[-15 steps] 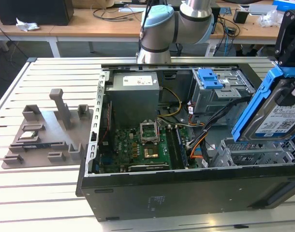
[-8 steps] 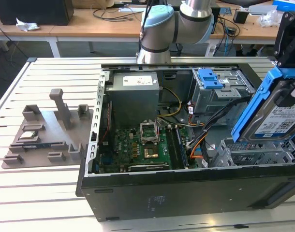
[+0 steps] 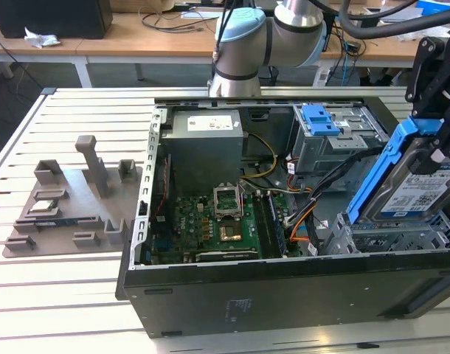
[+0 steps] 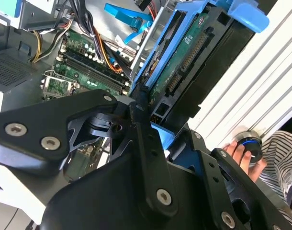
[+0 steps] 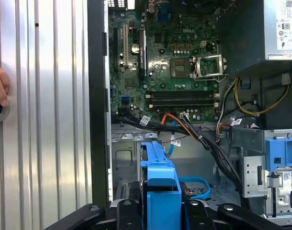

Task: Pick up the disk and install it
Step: 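Insert the disk into the insertion slot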

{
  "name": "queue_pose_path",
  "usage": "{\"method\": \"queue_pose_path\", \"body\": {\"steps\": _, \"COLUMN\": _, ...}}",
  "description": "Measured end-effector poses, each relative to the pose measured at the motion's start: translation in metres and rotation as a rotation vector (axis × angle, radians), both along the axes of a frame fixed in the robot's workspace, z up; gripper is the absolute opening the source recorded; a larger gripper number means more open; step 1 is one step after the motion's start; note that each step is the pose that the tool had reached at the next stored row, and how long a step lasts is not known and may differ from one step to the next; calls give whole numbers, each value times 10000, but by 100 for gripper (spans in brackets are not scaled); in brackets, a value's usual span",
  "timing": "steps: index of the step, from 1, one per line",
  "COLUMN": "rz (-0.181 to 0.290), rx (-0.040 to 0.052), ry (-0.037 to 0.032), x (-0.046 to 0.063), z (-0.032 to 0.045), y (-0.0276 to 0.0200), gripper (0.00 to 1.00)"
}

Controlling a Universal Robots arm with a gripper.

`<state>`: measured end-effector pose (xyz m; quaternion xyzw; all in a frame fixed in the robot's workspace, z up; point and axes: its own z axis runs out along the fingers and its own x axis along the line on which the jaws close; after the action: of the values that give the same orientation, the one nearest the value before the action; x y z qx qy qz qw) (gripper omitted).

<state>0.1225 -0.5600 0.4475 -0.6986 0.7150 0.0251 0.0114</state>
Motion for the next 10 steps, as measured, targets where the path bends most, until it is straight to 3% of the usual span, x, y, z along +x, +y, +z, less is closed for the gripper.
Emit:
{"method": "queue_pose_path", "body": {"steps": 7, "rz": 1, "rx": 1, "ry": 0, "x": -8, "z": -60, "y": 25, "gripper": 37}}
{"method": "queue_pose_path", "body": {"steps": 10, "rz": 1, "rx": -1, "ry": 1, "x": -8, "z": -127, "y": 25, "gripper": 37}}
